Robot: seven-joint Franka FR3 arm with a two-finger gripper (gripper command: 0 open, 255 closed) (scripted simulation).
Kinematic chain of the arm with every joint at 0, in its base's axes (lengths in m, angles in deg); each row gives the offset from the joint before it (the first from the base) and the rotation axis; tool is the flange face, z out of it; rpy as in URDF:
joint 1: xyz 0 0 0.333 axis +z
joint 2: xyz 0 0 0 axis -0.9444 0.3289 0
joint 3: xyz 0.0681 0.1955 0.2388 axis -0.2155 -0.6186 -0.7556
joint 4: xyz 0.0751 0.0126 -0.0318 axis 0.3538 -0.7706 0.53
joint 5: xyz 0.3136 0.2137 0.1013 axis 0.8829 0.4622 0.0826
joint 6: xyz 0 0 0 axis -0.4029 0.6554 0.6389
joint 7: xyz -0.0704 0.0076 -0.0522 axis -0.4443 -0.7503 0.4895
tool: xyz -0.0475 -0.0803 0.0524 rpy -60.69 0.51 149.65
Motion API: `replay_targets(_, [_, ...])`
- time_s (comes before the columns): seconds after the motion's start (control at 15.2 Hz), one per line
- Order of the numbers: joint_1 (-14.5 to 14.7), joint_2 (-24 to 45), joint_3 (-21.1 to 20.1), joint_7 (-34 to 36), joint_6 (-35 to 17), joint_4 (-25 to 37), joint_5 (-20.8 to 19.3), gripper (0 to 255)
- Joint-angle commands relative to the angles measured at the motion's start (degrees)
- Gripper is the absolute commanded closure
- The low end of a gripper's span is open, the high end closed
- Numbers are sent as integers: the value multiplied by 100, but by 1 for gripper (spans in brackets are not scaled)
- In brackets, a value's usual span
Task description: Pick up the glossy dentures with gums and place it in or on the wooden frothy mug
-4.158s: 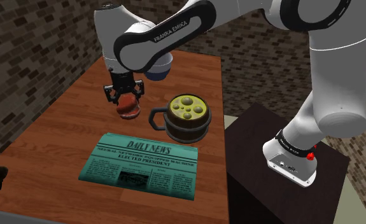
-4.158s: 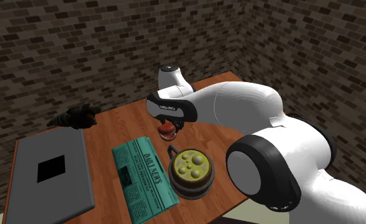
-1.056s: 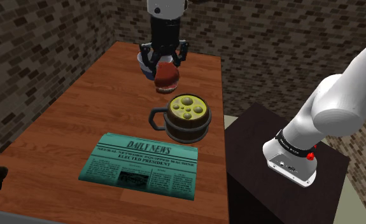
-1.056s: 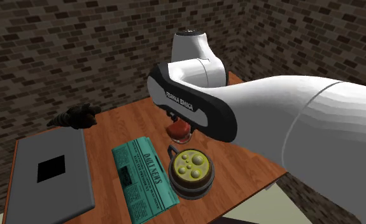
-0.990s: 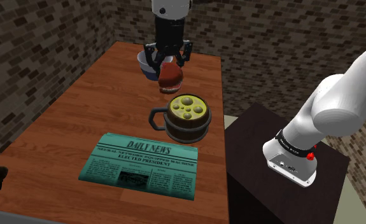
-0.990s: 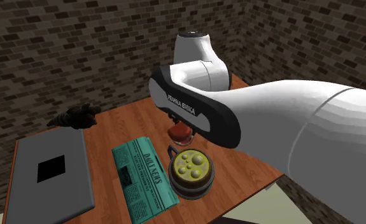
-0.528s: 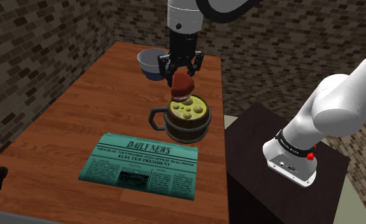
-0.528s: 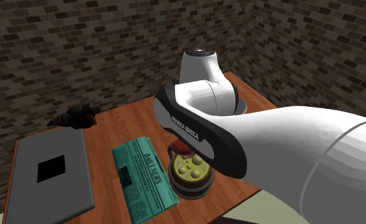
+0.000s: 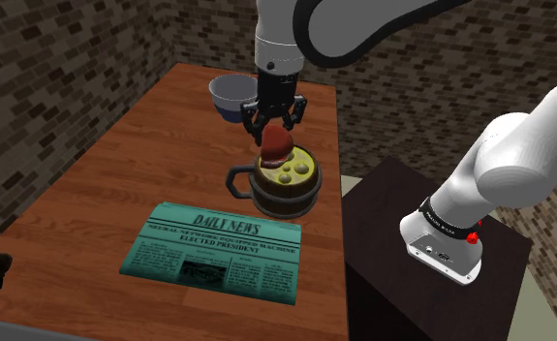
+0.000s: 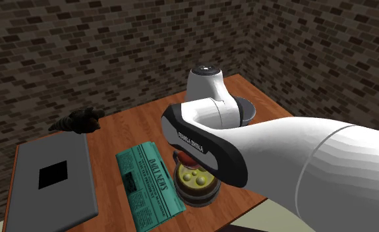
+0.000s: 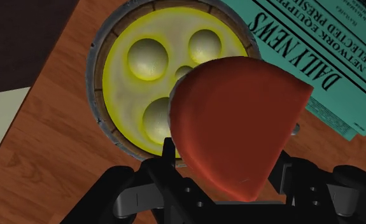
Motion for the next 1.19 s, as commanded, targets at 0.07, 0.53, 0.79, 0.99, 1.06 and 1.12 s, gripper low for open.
replay_targets(0.07, [-1, 53, -9, 3, -75, -55, -14, 255])
replay_targets(0.53, [2, 51, -1, 4, -43, -25, -18, 0])
replay_targets(0.79, [3, 55, -2, 6, -50, -29, -20, 0])
replay_targets(0.99, [-5, -96, 44, -29, 324, 202, 13, 0])
replay_targets(1.06, [-10, -156, 67, -40, 521, 341, 22, 0])
replay_targets(1.12, [-15, -198, 85, -47, 676, 455, 26, 0])
